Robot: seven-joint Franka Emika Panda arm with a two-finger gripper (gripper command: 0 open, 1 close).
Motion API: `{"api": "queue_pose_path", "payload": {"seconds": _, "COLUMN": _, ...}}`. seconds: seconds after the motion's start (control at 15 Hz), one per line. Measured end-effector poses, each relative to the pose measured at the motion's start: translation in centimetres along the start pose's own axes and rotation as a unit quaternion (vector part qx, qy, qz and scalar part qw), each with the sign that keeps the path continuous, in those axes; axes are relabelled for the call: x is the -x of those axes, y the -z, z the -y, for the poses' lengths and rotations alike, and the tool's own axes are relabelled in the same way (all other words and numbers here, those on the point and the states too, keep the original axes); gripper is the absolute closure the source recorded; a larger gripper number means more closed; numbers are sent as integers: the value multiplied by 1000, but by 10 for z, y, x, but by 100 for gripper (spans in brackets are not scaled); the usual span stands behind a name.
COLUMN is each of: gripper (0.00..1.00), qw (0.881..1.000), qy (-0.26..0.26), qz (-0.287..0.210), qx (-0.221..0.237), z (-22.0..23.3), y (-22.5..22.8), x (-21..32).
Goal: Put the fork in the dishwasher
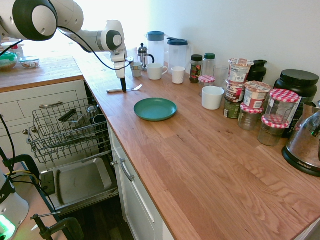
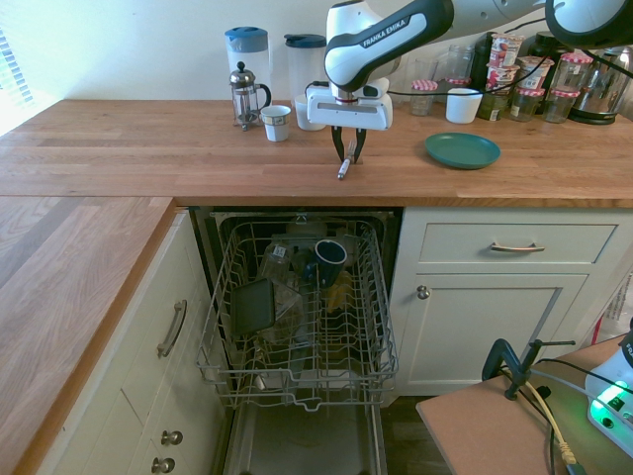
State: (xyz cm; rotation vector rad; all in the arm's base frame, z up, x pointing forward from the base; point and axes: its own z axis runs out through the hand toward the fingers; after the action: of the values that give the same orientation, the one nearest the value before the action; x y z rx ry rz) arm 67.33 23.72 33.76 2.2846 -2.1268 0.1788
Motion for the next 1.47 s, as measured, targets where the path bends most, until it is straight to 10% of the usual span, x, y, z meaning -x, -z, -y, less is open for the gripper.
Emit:
{"api": "queue_pose_path", "payload": {"seconds": 0.8, "gripper": 100, "qw": 999, "qy": 23, "qz": 13, "qx": -31, "z": -10, "y": 38, "x": 8}}
{"api": "queue_pose_path", "payload": {"seconds": 1.47, "gripper": 100, "qw": 995, "qy": 72, "qz": 4, "qx": -65, "z": -197, "y": 109, "x": 106}}
